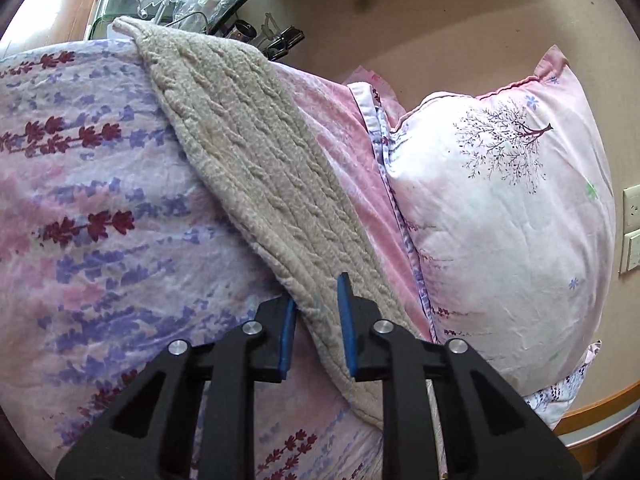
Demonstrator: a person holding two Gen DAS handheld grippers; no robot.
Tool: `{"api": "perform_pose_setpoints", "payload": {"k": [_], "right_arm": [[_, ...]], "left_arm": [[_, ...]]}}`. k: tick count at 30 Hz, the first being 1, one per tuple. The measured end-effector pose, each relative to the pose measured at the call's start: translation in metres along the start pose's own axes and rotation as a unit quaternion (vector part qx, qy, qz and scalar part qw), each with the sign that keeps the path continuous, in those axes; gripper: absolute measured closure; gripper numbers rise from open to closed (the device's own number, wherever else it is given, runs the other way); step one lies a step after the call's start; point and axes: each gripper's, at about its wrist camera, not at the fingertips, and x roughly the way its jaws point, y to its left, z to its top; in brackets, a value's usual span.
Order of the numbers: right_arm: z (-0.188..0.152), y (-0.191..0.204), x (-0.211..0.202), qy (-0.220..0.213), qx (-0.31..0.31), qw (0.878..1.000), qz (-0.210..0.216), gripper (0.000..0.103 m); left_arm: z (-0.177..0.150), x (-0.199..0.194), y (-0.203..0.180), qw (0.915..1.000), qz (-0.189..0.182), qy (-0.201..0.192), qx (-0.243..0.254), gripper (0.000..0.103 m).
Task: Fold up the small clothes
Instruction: 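Grasp the other sleeve with the left gripper and fold it across the body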
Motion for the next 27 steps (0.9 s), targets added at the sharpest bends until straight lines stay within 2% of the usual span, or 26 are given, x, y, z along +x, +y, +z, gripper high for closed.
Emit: {"api": "perform_pose_setpoints", "payload": {"k": [2,4,9,14,18,20,22,23,25,26,27], "right_arm": [[0.0,-0.003,-0.002,-0.002,0.006,1.0,0.01,0.031],[0.0,-0.008,-0.005,-0.007,0.018,0.999,0.027,0.031],[-0.001,-0.02,-0.019,-0.029,0.039,0.998,0.048,0.031],[-0.004,-0.03,-0.033,-0.047,0.05,0.996,0.063,0.031],[-0.009,-0.037,-0.036,-0.048,0.061,0.995,0.071,0.031],[-0.012,-0.041,-0.037,-0.045,0.065,0.994,0.073,0.031],[-0.014,-0.044,-0.036,-0.042,0.068,0.994,0.072,0.031],[-0.015,-0.046,-0.036,-0.041,0.07,0.994,0.071,0.031],[-0.019,-0.048,-0.036,-0.04,0.071,0.994,0.069,0.031],[-0.019,-0.05,-0.036,-0.039,0.072,0.994,0.067,0.031],[-0.019,-0.05,-0.036,-0.039,0.072,0.994,0.067,0.031]], "left_arm": [[0.0,0.004,-0.004,1.0,0.0,0.005,0.006,0.096],[-0.005,0.001,-0.017,0.9996,-0.016,-0.001,0.023,0.097],[-0.029,-0.014,-0.068,0.9926,-0.099,0.01,0.07,0.097],[-0.083,-0.01,-0.136,0.973,-0.182,0.043,0.135,0.097],[-0.15,0.016,-0.178,0.9498,-0.225,0.109,0.189,0.097],[-0.19,0.036,-0.188,0.9405,-0.216,0.147,0.218,0.096],[-0.223,0.061,-0.187,0.9351,-0.189,0.188,0.233,0.095],[-0.235,0.073,-0.182,0.9347,-0.173,0.205,0.233,0.091],[-0.249,0.09,-0.169,0.9358,-0.15,0.231,0.22,0.09],[-0.25,0.093,-0.163,0.9376,-0.143,0.235,0.212,0.09],[-0.249,0.093,-0.159,0.939,-0.142,0.235,0.208,0.086]]}}
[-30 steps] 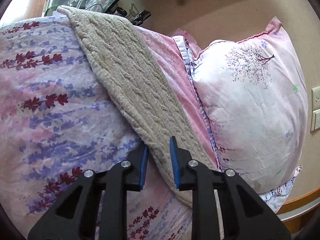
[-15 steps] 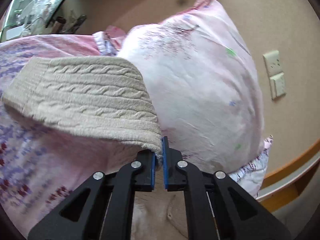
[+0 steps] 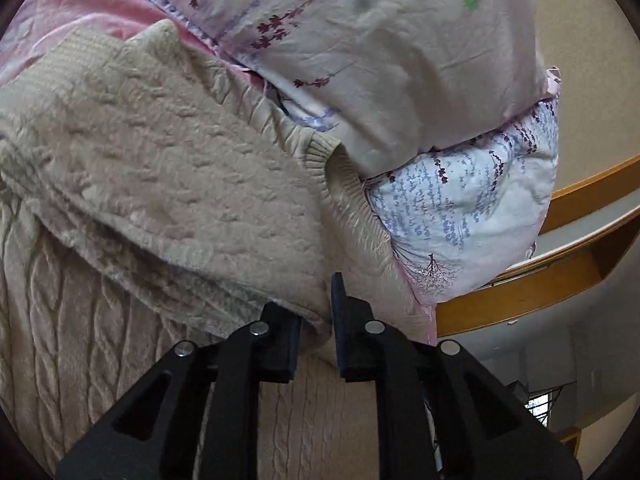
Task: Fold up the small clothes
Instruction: 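Grasp the other sleeve with the left gripper and fold it across the body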
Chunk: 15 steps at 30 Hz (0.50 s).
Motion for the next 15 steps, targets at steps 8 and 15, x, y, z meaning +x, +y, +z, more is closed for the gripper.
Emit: {"api": "perform_pose_setpoints", "payload": {"k": [8,15], "right_arm": [[0.002,0.001,-0.002,-0.003,0.001,1.0,0.008,0.031],[0.001,-0.01,-0.013,-0.02,0.007,1.0,0.01,0.031]], "left_arm": [[0.042,-0.065,0.035,0.993,0.039,-0.094,-0.06,0.06],[0.053,-0.061,0.0,0.9941,0.019,-0.107,0.002,0.094]]}}
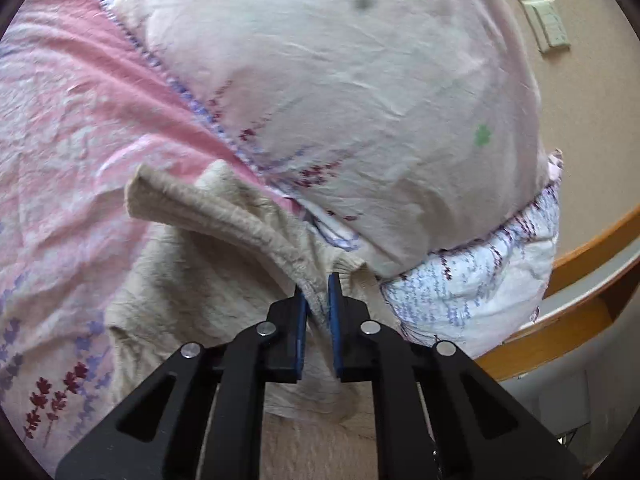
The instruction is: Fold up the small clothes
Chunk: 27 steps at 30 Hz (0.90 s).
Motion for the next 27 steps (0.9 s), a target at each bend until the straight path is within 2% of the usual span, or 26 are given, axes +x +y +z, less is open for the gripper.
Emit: {"api": "perform_pose_setpoints", "payload": {"k": [3,5,7,9,10,12,14,15,16,17,19,21,23,25,27], "right_arm": [[0.002,-0.01,-0.006,-0.008,0.011,1.0,0.003,0.031],[0.003,-0.017,-0.01,-0.014,0.019,1.0,0.0,0.031],[0.003,-0.025,-0.012,-0.019,0.029,0.999,-0.002,0.031],[0.004,-0.034,-0.013,-0.02,0.041,0.999,-0.006,0.031],[0.005,-0.038,-0.012,-0.02,0.047,0.999,-0.005,0.031],[0.006,-0.044,-0.012,-0.016,0.057,0.998,0.001,0.032],[0.009,-0.045,-0.011,-0.008,0.06,0.998,0.019,0.036],[0.01,-0.043,-0.01,-0.003,0.061,0.998,0.032,0.041],[0.013,-0.041,-0.008,0.006,0.062,0.997,0.047,0.044],[0.015,-0.039,-0.005,0.018,0.067,0.995,0.065,0.045],[0.021,-0.033,0.005,0.05,0.078,0.99,0.105,0.05],[0.026,-0.023,0.018,0.081,0.088,0.984,0.135,0.055],[0.027,-0.011,0.029,0.099,0.087,0.983,0.132,0.059],[0.028,0.0,0.041,0.113,0.078,0.983,0.125,0.062],[0.025,0.007,0.05,0.129,0.075,0.981,0.126,0.068]], "left_arm": [[-0.018,0.018,-0.049,0.9961,-0.032,0.021,0.079,0.094],[-0.039,0.036,-0.083,0.9879,-0.038,0.045,0.143,0.094],[-0.069,0.059,-0.116,0.9698,-0.027,0.081,0.229,0.094],[-0.103,0.084,-0.139,0.9428,-0.01,0.131,0.306,0.089],[-0.121,0.097,-0.146,0.927,-0.003,0.16,0.339,0.086],[-0.148,0.111,-0.15,0.9028,0.0,0.199,0.381,0.07],[-0.157,0.11,-0.148,0.8935,-0.013,0.216,0.394,0.062],[-0.157,0.105,-0.146,0.8924,-0.019,0.215,0.396,0.054],[-0.153,0.096,-0.143,0.8939,-0.023,0.208,0.396,0.052],[-0.146,0.086,-0.139,0.8977,-0.023,0.198,0.393,0.048],[-0.122,0.064,-0.124,0.9114,-0.006,0.172,0.374,0.045],[-0.089,0.044,-0.101,0.9298,0.028,0.141,0.339,0.045],[-0.057,0.023,-0.07,0.9441,0.076,0.105,0.303,0.046],[-0.031,0.007,-0.039,0.9506,0.138,0.073,0.268,0.047],[-0.012,-0.008,-0.011,0.9524,0.178,0.061,0.24,0.047]]}}
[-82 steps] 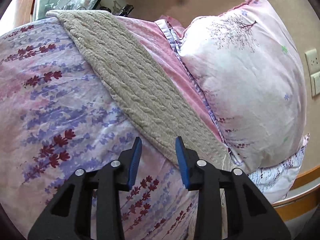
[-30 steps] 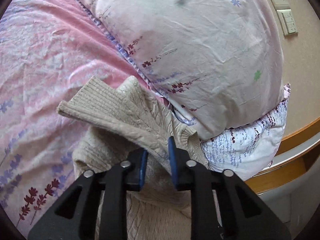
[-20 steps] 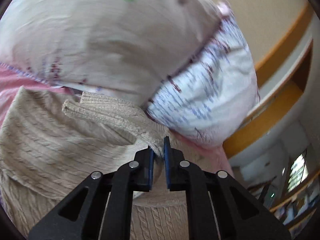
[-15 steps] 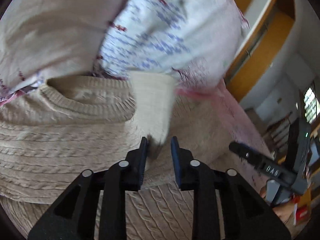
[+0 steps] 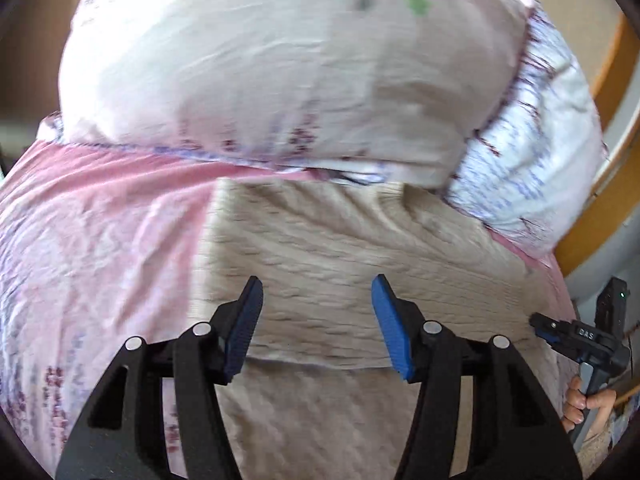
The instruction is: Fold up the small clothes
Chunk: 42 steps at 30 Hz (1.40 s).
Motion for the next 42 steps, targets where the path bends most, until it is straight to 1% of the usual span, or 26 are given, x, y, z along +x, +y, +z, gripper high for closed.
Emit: {"api": "perform_pose_setpoints", "payload": {"k": [2,4,6,7,9,11,12,13,14,15,16,17,18,19,23,24,26,29,32,34,35,36,37,39,41,42], "right_arm": [[-0.004,0.006,0.004,0.001,-0.004,1.0,-0.002,0.07],[-0.004,0.008,0.005,0.005,-0.007,1.0,0.004,0.087],[-0.004,0.012,0.006,0.008,-0.015,1.0,0.008,0.093],[-0.003,0.019,0.003,-0.006,-0.033,0.999,0.001,0.094],[0.001,0.033,-0.013,-0.056,-0.071,0.996,-0.01,0.094],[0.003,0.047,-0.039,-0.124,-0.105,0.987,-0.008,0.095],[0.002,0.053,-0.047,-0.151,-0.123,0.981,-0.019,0.095],[0.002,0.057,-0.051,-0.169,-0.139,0.975,-0.042,0.095],[0.001,0.058,-0.046,-0.17,-0.151,0.971,-0.068,0.095],[0.002,0.053,-0.034,-0.147,-0.151,0.974,-0.087,0.095],[0.003,0.044,-0.021,-0.115,-0.141,0.978,-0.101,0.095],[0.002,0.032,-0.007,-0.112,-0.112,0.983,-0.097,0.095],[0.0,0.022,0.003,-0.091,-0.094,0.986,-0.099,0.095],[-0.003,0.016,0.008,-0.084,-0.082,0.988,-0.097,0.095],[-0.011,0.015,-0.004,-0.104,-0.078,0.989,-0.074,0.095],[-0.012,0.017,-0.004,-0.107,-0.085,0.987,-0.081,0.095],[-0.012,0.016,0.002,-0.094,-0.088,0.987,-0.093,0.095],[-0.02,0.016,0.006,-0.086,-0.086,0.988,-0.097,0.094],[-0.021,0.019,-0.004,-0.102,-0.086,0.985,-0.107,0.094],[-0.022,0.025,-0.017,-0.13,-0.093,0.983,-0.093,0.081],[-0.023,0.031,-0.021,-0.14,-0.103,0.982,-0.08,0.066],[-0.024,0.036,-0.021,-0.141,-0.112,0.981,-0.072,0.06],[-0.025,0.041,-0.019,-0.136,-0.121,0.981,-0.068,0.06],[-0.027,0.045,-0.006,-0.109,-0.128,0.984,-0.065,0.06],[-0.025,0.036,0.017,-0.058,-0.11,0.99,-0.061,0.057],[-0.026,0.034,0.016,-0.074,-0.111,0.99,-0.053,0.056]], "left_arm": [[-0.002,0.003,0.021,0.9998,0.01,0.01,-0.014,0.047],[-0.008,0.005,0.032,0.9995,0.017,0.024,-0.013,0.047],[-0.011,0.009,0.038,0.999,0.023,0.035,-0.011,0.047],[-0.012,0.012,0.037,0.9989,0.022,0.04,-0.011,0.048],[-0.014,0.02,0.032,0.9986,0.019,0.049,-0.01,0.05],[-0.015,0.021,0.028,0.9987,0.024,0.045,0.003,0.05],[-0.016,0.023,0.025,0.9986,0.026,0.045,0.008,0.05],[-0.017,0.023,0.024,0.9985,0.029,0.044,0.013,0.05],[-0.017,0.025,0.022,0.9984,0.031,0.043,0.017,0.05],[-0.018,0.025,0.021,0.9983,0.033,0.042,0.02,0.05],[-0.018,0.025,0.021,0.9983,0.034,0.042,0.022,0.05],[-0.018,0.025,0.021,0.9983,0.035,0.042,0.022,0.05],[-0.018,0.025,0.022,0.9983,0.035,0.041,0.022,0.051],[-0.018,0.025,0.022,0.9983,0.036,0.041,0.022,0.052],[-0.018,0.025,0.023,0.9981,0.038,0.043,0.022,0.053],[-0.017,0.026,0.023,0.9981,0.039,0.043,0.021,0.053],[-0.017,0.025,0.024,0.9981,0.04,0.043,0.017,0.053],[-0.016,0.024,0.029,0.9984,0.038,0.042,0.005,0.059],[-0.016,0.022,0.031,0.9985,0.035,0.043,0.003,0.06],[-0.016,0.021,0.03,0.9984,0.036,0.043,0.002,0.06],[-0.016,0.021,0.03,0.9984,0.037,0.042,0.0,0.06],[-0.016,0.021,0.03,0.9984,0.037,0.042,-0.001,0.06],[-0.016,0.02,0.03,0.9984,0.037,0.041,-0.004,0.06],[-0.016,0.02,0.03,0.9985,0.036,0.04,-0.007,0.06],[-0.017,0.019,0.03,0.9987,0.034,0.037,-0.009,0.059],[-0.017,0.018,0.031,0.9988,0.03,0.036,-0.011,0.057]]}}
